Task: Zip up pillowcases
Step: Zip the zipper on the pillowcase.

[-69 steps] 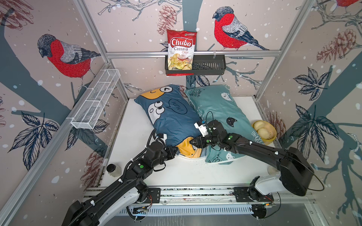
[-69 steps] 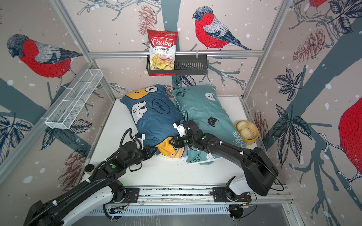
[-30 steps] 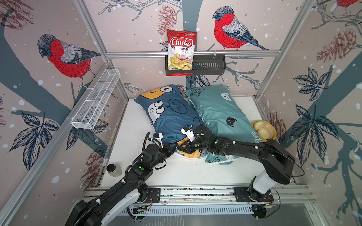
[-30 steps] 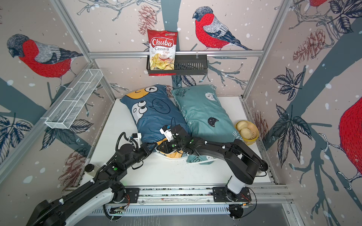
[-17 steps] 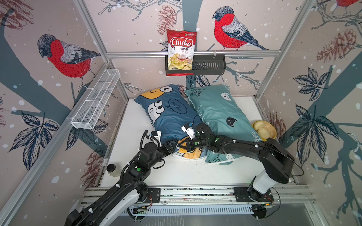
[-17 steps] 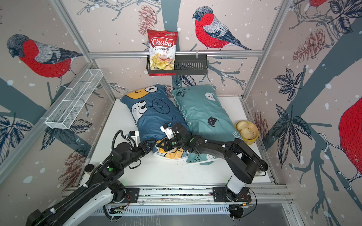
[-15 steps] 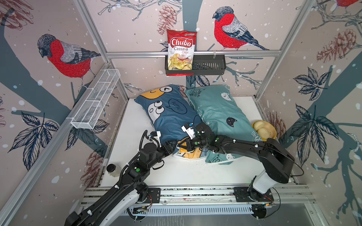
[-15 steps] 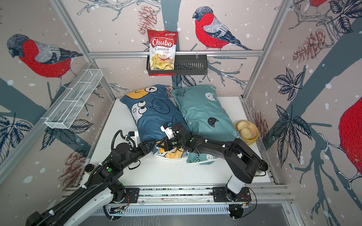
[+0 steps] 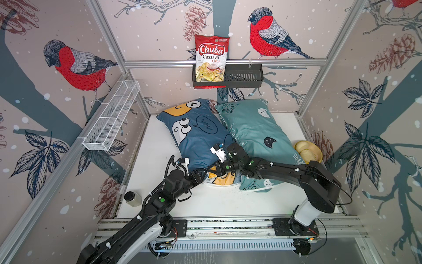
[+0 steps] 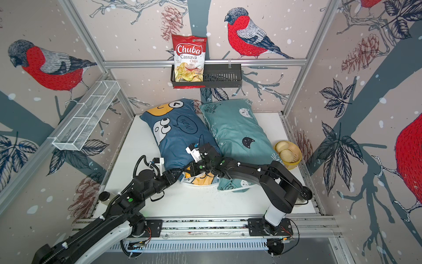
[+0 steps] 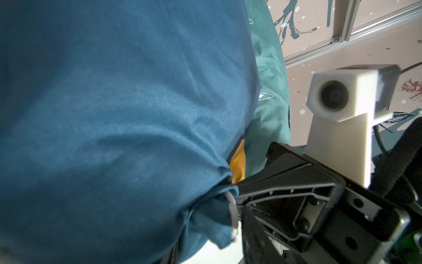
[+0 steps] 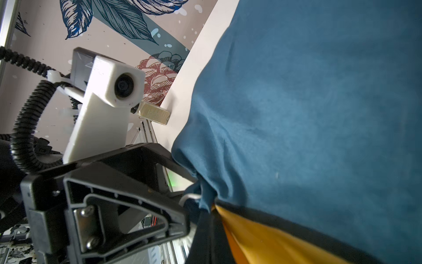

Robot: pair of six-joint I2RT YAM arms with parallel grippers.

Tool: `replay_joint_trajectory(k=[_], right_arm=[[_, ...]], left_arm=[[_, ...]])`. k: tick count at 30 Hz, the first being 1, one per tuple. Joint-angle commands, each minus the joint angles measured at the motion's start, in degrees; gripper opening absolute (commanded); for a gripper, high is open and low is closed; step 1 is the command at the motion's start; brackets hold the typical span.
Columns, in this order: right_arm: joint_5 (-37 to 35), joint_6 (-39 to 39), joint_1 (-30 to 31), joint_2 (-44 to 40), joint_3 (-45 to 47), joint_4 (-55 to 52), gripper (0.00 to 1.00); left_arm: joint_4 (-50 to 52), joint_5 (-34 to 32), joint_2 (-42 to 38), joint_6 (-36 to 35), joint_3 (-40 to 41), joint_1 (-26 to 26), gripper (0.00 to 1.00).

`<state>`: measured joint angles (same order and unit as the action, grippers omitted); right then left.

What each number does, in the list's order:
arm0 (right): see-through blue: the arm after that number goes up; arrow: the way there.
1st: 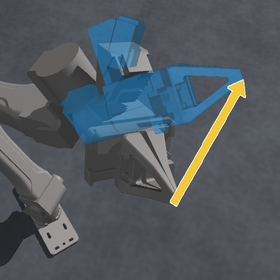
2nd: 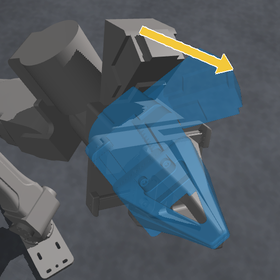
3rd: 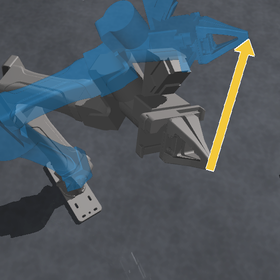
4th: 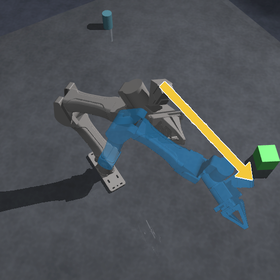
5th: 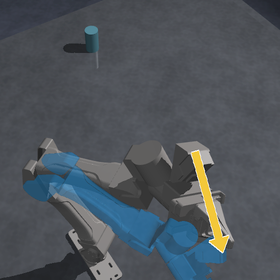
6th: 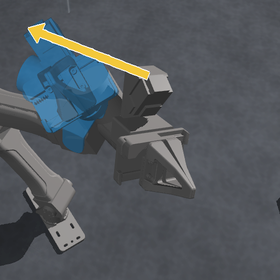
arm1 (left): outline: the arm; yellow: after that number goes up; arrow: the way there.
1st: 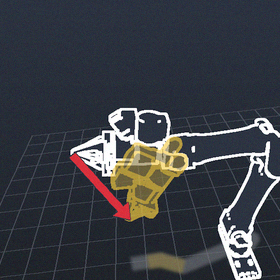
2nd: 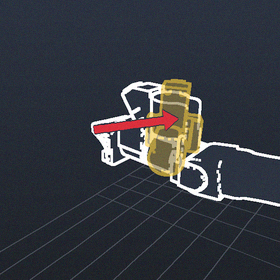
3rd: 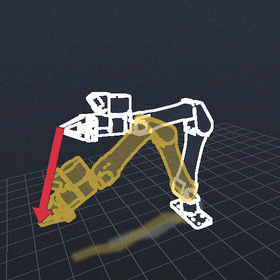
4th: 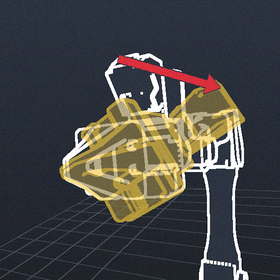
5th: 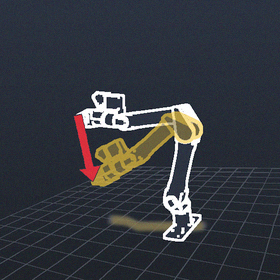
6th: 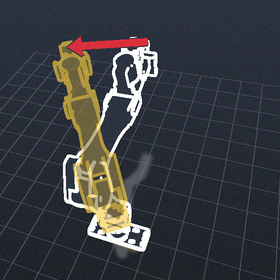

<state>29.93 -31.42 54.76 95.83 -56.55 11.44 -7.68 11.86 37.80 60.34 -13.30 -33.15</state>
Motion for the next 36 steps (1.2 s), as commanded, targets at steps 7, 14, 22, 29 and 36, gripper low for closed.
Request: replay_joint_trajectory(k=[7, 14, 22, 29, 36], right_arm=[[-0.57, 0.75, -0.23, -1.07, 0.51, -0.1, 0.16], [-1.54, 0.13, -2.98, -5.72, 5.49, 0.0, 0.24], [-0.99, -1.48, -1.37, -6.63, 8.01, 1.69, 0.14], [-1.09, -2.15, -1.59, -0.16, 5.85, 5.25, 0.13], [-5.35, -2.12, -6.64, 2.76, 5.5, 7.71, 0.12]], left_arm=[[-4.14, -1.08, -0.87, 1.54, 2.46, 0.1, 0.05], [-4.78, 0.67, -2.29, -0.84, 3.49, 1.85, 0.0], [-14.95, 19.31, -0.72, -3.37, 4.95, 11.94, 0.0], [-26.82, 27.19, 2.23, -0.33, 7.76, 12.79, 0.0], [-36.62, 32.26, 5.36, 2.6, 9.44, 13.5, 0.0]])
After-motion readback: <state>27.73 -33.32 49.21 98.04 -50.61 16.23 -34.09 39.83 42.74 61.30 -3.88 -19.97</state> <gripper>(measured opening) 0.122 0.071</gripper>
